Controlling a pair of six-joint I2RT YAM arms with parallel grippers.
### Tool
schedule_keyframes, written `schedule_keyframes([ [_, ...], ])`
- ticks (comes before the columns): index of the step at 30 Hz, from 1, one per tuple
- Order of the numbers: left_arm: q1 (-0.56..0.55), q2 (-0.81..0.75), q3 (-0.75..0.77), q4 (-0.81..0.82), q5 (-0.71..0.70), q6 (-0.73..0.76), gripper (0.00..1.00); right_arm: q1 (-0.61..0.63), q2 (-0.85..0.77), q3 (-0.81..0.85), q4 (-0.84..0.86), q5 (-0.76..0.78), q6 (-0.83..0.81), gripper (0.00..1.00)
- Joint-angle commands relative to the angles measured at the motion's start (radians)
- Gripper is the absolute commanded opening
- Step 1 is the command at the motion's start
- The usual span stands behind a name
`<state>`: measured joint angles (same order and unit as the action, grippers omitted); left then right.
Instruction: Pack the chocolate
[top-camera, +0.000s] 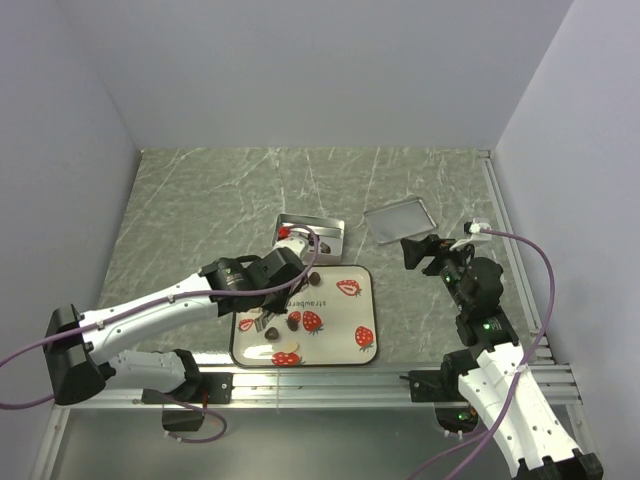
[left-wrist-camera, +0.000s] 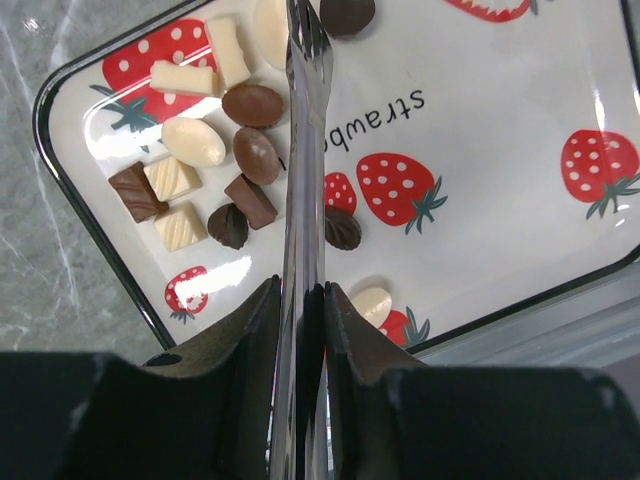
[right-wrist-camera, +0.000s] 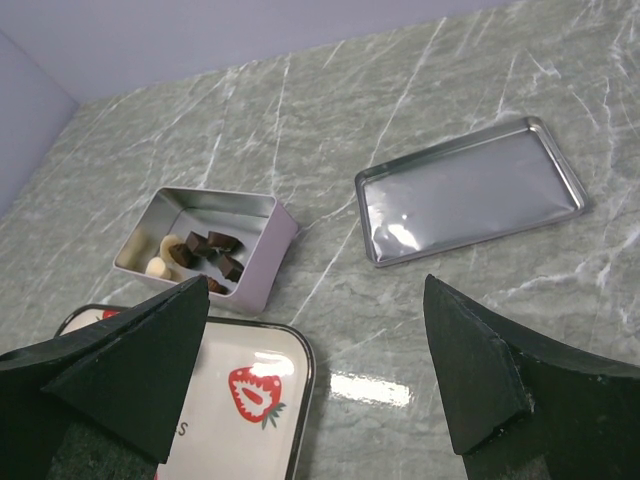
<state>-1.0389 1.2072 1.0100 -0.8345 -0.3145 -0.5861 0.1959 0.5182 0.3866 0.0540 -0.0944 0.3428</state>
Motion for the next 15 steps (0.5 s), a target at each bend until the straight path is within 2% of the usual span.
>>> schedule_keyframes([
  [1, 0.004, -0.038, 0.053, 0.003, -0.034, 0.011, 0.28, -0.004, -0.017, -0.002, 0.015, 0.009, -0.010, 0.94],
  [9, 0.004, -0.064, 0.065, -0.021, -0.067, 0.003, 0.28, -0.004, -0.014, -0.002, 0.014, 0.007, -0.010, 0.94],
  [15, 0.004, -0.070, 0.076, -0.046, -0.113, 0.003, 0.41, -0.004, -0.015, -0.002, 0.012, 0.007, -0.010, 0.94],
])
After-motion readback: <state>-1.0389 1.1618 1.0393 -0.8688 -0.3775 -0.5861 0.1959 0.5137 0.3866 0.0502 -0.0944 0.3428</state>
